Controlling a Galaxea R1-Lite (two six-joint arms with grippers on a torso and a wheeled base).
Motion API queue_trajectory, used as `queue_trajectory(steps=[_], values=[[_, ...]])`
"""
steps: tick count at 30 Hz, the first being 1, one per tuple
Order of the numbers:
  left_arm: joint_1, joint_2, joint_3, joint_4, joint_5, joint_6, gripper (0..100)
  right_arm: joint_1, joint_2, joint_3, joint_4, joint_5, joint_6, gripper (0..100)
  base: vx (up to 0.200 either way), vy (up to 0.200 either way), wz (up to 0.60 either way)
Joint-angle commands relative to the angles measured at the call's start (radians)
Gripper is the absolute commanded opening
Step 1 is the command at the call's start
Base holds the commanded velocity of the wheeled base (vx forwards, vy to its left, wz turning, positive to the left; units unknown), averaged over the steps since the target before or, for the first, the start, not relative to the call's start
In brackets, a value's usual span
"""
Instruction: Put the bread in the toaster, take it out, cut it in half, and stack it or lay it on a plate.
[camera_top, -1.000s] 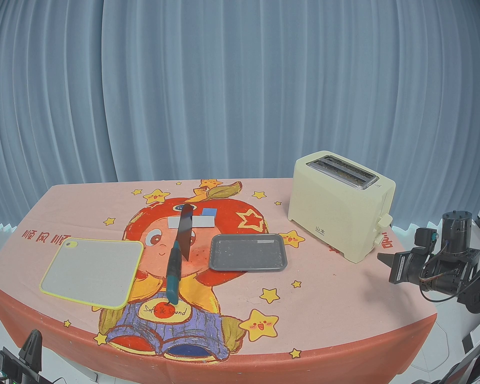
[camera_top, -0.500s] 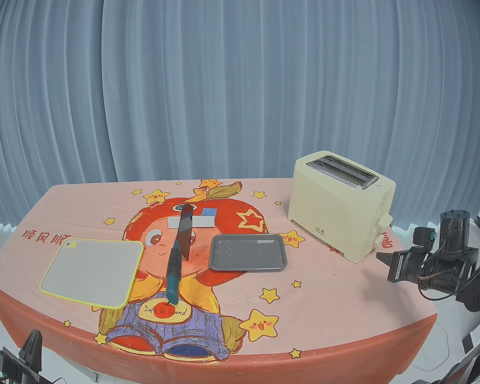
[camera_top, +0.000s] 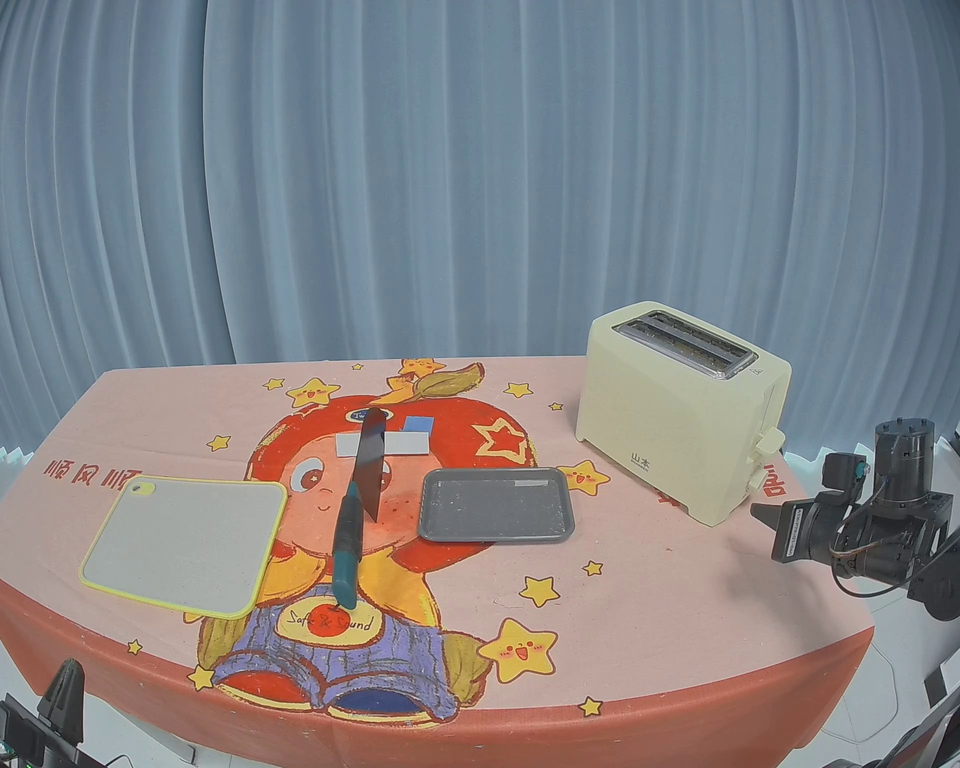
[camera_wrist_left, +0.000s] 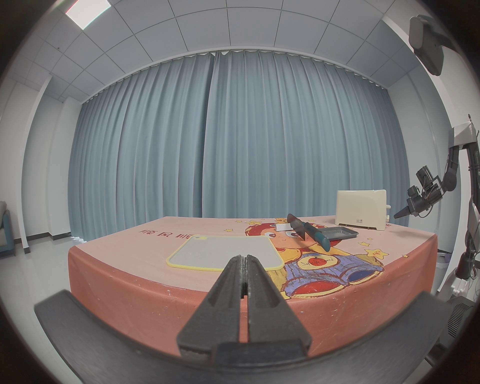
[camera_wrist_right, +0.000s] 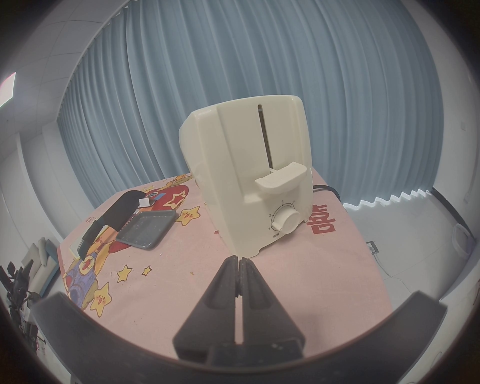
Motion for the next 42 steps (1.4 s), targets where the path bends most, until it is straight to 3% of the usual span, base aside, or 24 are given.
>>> queue_trajectory(steps=[1,20,32,42], values=[[0.0,-0.004,0.018,0.0,0.0,0.0,0,0.001,0.005,-0.006,0.0,0.0,0.0,0,0.0,0.0,0.0],[0.0,-0.005,0.018,0.0,0.0,0.0,0,-0.001,0.035,-0.033,-0.001,-0.017,0.001,0,0.0,0.0,0.0],[0.0,-0.004,0.018,0.0,0.0,0.0,0,-0.009,0.073,-0.07,-0.003,-0.073,0.011,0,0.0,0.0,0.0],[0.0,-0.005,0.018,0.0,0.0,0.0,0,-0.027,0.085,-0.101,-0.003,-0.076,0.029,0,0.0,0.0,0.0]])
